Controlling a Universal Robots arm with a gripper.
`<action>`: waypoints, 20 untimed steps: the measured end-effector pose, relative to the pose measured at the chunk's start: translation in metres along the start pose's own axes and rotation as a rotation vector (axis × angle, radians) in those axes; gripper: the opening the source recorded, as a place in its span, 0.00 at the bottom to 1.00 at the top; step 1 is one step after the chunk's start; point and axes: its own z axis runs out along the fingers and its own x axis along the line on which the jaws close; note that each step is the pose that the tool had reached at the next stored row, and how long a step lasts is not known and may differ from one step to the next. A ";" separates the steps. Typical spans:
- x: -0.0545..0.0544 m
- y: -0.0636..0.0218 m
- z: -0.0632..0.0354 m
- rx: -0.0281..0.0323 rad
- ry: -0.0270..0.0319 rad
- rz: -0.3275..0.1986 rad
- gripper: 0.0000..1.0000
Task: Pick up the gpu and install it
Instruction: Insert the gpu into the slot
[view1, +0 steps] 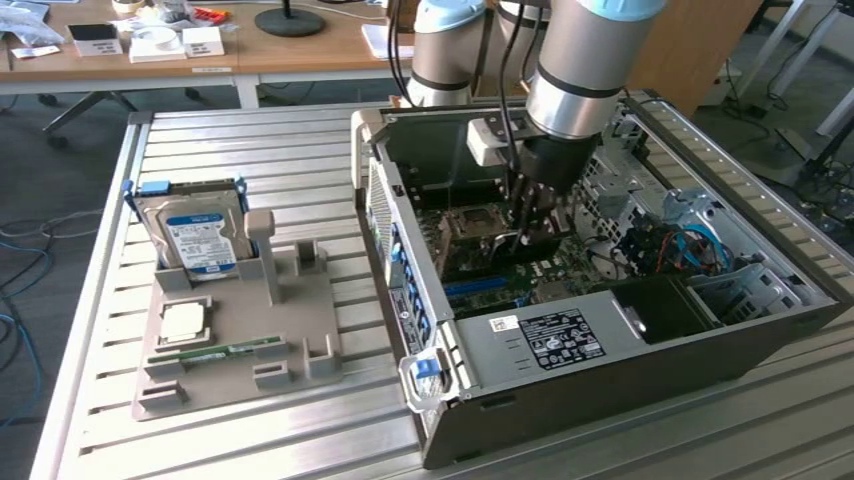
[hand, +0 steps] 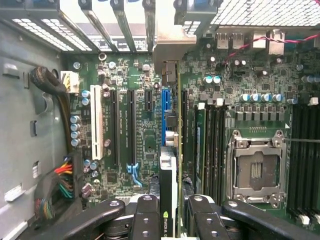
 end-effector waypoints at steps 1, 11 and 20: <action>0.000 0.0011 0.0002 0.0001 0.0001 0.000 0.27; 0.002 0.0042 0.0045 0.0002 0.0003 0.000 0.27; 0.004 0.0076 0.0060 0.0002 0.0027 0.000 0.27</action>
